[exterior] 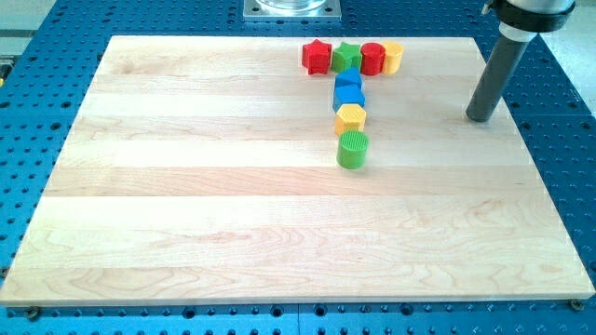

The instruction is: Form a diagonal line with red circle cube and hexagon

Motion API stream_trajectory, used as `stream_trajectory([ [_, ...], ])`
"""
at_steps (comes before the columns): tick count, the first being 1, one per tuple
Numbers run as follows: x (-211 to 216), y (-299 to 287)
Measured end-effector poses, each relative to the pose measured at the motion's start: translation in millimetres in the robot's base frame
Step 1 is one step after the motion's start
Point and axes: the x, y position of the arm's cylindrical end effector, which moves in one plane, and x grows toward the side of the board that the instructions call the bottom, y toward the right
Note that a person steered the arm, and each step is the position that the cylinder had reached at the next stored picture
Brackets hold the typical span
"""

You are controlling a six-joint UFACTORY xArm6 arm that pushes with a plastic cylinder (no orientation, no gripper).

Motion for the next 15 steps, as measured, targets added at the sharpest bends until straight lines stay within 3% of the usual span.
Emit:
stream_trajectory([
  [4,4,-1],
  [6,30,0],
  [7,30,-57],
  [8,28,-60],
  [9,8,-59],
  [10,-10,-3],
  [12,-80,23],
  [13,-117,14],
  [14,-137,-78],
  [15,-155,-108],
])
